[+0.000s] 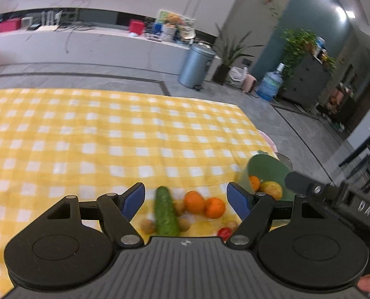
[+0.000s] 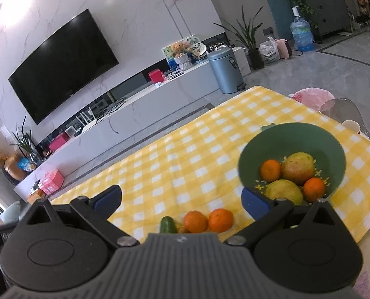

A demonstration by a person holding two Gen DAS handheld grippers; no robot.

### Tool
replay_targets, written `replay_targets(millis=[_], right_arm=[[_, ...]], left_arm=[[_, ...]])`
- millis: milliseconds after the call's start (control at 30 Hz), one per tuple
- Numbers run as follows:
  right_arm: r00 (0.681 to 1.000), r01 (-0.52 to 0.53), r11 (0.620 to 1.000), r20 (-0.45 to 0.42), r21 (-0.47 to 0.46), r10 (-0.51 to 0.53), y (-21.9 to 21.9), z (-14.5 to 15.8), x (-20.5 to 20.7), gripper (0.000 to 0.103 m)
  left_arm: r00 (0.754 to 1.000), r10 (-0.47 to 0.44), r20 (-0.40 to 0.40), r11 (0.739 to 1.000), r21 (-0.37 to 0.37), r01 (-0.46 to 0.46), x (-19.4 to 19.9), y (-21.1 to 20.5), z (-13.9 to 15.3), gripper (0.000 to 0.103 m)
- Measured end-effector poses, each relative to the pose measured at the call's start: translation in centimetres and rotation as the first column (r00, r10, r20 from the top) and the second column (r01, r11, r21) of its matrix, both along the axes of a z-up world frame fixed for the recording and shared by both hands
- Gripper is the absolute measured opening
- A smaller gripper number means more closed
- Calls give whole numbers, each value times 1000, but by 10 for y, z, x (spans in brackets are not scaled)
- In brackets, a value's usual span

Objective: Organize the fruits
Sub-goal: 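Move both grippers back to the loose fruit beside the cucumber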

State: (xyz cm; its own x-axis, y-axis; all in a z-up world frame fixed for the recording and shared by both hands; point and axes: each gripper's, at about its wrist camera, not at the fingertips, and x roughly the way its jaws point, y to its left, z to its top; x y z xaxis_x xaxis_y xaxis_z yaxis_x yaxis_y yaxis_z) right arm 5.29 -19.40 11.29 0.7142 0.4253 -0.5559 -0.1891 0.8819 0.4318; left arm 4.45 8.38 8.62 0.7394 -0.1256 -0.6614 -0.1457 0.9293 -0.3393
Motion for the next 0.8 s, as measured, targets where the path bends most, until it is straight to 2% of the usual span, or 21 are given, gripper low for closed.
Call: replay_targets(millis=[100, 233, 333, 433, 567, 633, 700, 800], right_arm=[[1000, 3, 1000, -8, 9, -3, 15, 5, 0, 98], [1000, -3, 1000, -30, 30, 4, 39, 6, 2, 96], [995, -62, 997, -80, 35, 65, 62, -8, 6, 95], [989, -95, 995, -111, -11, 94, 83, -26, 10, 88], [985, -115, 992, -137, -47, 107, 100, -52, 20, 73], [985, -85, 996, -153, -40, 78, 100, -67, 28, 65], [986, -41, 998, -165, -46, 33, 95, -81, 36, 48], [981, 36, 998, -188, -56, -46, 83, -101, 49, 43]], left_arm=[[999, 54, -10, 997, -57, -54, -8, 16, -10, 88], [996, 83, -23, 993, -83, -85, -19, 34, -25, 87], [989, 145, 12, 987, -79, -143, -29, 47, -36, 87], [988, 151, 14, 985, -90, -149, -29, 56, -49, 87], [992, 125, 25, 986, -110, -122, -26, 61, -68, 87], [992, 129, 16, 984, -127, -126, -21, 63, -79, 87], [988, 155, 4, 980, -129, -153, -18, 65, -89, 86], [991, 137, -15, 985, -103, -137, -10, 60, -103, 86]])
